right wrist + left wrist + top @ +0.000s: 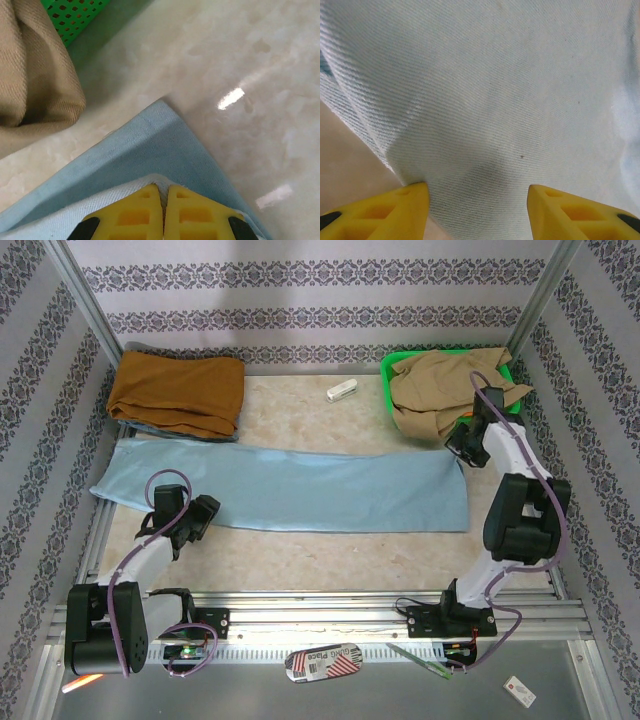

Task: Fold and stack the trousers

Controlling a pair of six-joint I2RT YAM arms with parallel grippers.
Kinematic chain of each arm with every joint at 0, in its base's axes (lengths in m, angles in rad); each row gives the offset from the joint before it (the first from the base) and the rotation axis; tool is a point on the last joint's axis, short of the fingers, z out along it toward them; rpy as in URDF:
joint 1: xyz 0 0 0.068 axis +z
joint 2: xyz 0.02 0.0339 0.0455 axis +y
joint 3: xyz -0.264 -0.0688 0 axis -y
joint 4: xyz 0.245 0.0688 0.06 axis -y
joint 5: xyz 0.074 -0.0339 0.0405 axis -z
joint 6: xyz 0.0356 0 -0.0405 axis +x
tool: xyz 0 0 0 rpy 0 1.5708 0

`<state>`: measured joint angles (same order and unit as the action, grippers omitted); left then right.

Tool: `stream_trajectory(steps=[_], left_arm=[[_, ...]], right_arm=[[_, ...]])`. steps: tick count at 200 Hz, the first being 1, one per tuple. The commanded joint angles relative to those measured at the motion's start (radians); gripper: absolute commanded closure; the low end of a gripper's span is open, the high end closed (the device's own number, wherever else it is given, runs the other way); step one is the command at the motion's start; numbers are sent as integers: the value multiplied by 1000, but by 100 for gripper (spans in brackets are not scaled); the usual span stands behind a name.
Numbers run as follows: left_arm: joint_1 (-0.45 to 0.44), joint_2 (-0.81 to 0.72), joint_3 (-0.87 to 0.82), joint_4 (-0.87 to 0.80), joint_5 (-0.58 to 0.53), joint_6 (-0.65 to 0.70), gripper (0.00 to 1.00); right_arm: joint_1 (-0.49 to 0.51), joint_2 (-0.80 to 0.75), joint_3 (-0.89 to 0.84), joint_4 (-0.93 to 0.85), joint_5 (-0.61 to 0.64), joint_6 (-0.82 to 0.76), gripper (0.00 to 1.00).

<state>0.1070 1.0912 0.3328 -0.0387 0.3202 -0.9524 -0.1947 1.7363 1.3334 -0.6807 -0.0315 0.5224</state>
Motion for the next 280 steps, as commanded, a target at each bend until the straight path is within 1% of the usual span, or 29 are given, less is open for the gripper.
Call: stream_trajectory(steps=[1,9,29,43,47,54,61,79,88,96,111,126,146,163,167,177,195,207,221,234,252,280], left_arm=[[7,8,-16,-21,10,19,46],[7,9,-16,-24,12,21,46],[7,2,-17,-25,14,21,45],[8,-5,-22,-23,14,20,45],[7,-5,-23,-21,15,21,45],[7,-6,-25,-20,17,20,45],[7,-5,-27,-14,21,18,45],[7,-2,-32,4,35,12,45],[7,1,-31,10,43,10,44],[7,1,-31,14,52,6,43],[7,-3,-32,27,70,-4,42],[5,-16,-26,28,86,-9,42],[-2,-46,-2,2,102,0,42],[-27,-76,47,-39,99,18,42],[-43,-83,62,-47,88,23,42],[-85,-87,104,-60,46,31,41],[-175,-23,194,-43,-37,50,41],[-221,69,254,16,-41,59,41],[-255,208,333,61,-38,65,41],[-256,328,395,90,-11,51,42],[-257,437,410,182,-13,34,42],[-255,577,481,190,6,50,42]], right_arm=[[-11,51,56,-17,23,-26,96],[-14,73,75,-40,34,-25,91],[-22,83,71,-26,57,-23,89],[-40,78,65,-13,48,-17,86],[-47,77,65,-10,46,-16,82],[-55,77,68,0,32,-16,71],[-62,76,78,0,11,-16,66],[-58,57,95,-15,13,-12,62],[-54,36,78,-22,27,-5,59],[-52,13,55,-31,34,5,58],[-41,-60,-52,3,25,19,58],[-37,-131,-167,40,-14,47,57],[-21,-185,-278,76,-71,66,58],[26,-197,-315,113,-131,89,66],[42,-195,-314,117,-135,99,70],[104,-178,-306,144,-147,117,85],[206,-101,-248,151,-147,135,100],[256,-34,-203,157,-146,138,100],[268,40,-147,134,-126,133,100],[236,81,-126,117,-109,128,100],[173,106,-131,112,-141,122,100],[124,108,-167,109,-102,102,100]])
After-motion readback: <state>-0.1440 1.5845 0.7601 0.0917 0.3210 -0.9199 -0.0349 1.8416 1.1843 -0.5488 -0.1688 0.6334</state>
